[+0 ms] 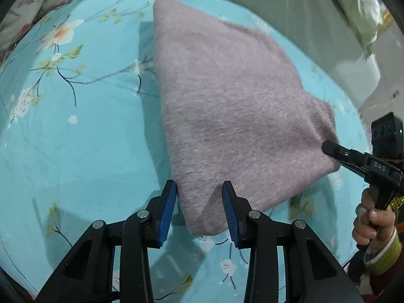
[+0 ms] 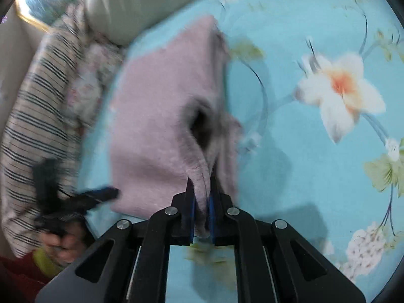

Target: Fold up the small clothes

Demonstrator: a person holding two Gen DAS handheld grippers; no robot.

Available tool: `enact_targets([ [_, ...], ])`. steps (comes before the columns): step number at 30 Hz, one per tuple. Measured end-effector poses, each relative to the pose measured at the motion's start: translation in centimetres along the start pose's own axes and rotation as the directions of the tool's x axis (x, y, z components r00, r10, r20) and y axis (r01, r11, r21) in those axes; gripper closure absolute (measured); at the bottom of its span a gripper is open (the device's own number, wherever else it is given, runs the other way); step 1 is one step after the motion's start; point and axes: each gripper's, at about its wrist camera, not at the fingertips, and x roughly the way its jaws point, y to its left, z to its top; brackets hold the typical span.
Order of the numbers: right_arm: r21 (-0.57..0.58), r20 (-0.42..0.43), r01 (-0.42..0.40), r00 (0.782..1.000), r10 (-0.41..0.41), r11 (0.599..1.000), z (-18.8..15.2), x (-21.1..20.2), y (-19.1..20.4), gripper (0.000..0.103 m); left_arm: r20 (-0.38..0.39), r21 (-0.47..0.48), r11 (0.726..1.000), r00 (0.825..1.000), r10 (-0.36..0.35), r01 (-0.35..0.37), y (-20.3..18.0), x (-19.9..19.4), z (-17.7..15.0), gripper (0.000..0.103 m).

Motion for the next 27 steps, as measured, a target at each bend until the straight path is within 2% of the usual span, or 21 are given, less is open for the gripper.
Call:
enact_targets([
  [2, 0.032, -0.032, 0.006, 0.999, -0.005, 0.999, -0.7, 1.2, -0.8, 0.093, -0.017, 0.014, 0.999, 0.999, 0.032, -0.032, -0.1, 0.8, -0.1, 0.067],
  [4, 0.033, -0.027, 0.004, 1.000, -0.003, 0.999, -0.8, 0.8, -0.6, 0.087, -0.034, 0.024, 0.998, 0.998, 0.060, -0.059, 0.0, 1.4, -0.3, 0.067],
  [6, 0.005, -0.035, 0.046, 0.998, -0.046, 0.999, -0.6, -0.3, 0.1, 0.074, -0.041, 0.021, 0.998, 0.998, 0.054, -0.053, 0.4, 1.2, -0.4, 0.067],
  [7, -0.005, -0.028, 0.068, 0.997, -0.068, 0.998, -0.4, -0.9, 0.4, 0.072, -0.042, 0.024, 0.998, 0.997, 0.058, -0.057, 0.4, 0.9, -0.4, 0.067],
  [11, -0.022, 0.098, 0.068, 0.993, -0.066, 0.997, 2.1, -4.7, 1.9, 0.072, -0.009, 0.042, 0.998, 0.999, 0.047, -0.046, 0.3, -1.4, 0.0, 0.070],
  [14, -0.070, 0.168, 0.012, 0.986, 0.000, 0.997, 5.4, -5.3, 4.2, 0.072, 0.062, 0.063, 0.998, 0.998, -0.013, 0.009, -0.6, -3.6, 1.5, 0.070],
  [17, -0.124, 0.178, -0.012, 0.983, 0.034, 0.992, 8.8, -3.0, 6.5, 0.072, 0.128, 0.056, 0.996, 0.989, -0.077, 0.070, -1.6, -4.3, 4.7, 0.069],
  [20, -0.123, 0.169, -0.024, 0.985, 0.045, 0.992, 12.3, 0.6, 7.1, 0.072, 0.171, 0.040, 0.998, 0.984, -0.058, 0.051, -2.3, -3.1, 7.8, 0.069],
  [24, -0.063, 0.132, 0.010, 0.991, -0.002, 0.998, 16.4, 4.7, 5.9, 0.072, 0.161, -0.016, 1.000, 0.987, -0.022, 0.024, -1.3, -0.1, 11.5, 0.070],
  [26, 0.009, 0.148, 0.076, 0.986, -0.077, 0.997, 17.3, 5.7, 3.8, 0.079, 0.145, -0.029, 1.000, 0.989, 0.009, -0.004, -0.4, 0.9, 12.3, 0.072],
  [27, 0.048, 0.156, 0.076, 0.984, -0.083, 0.996, 17.4, 5.8, 2.6, 0.096, 0.138, -0.036, 0.999, 0.990, 0.024, -0.019, -0.2, 1.6, 12.8, 0.072],
])
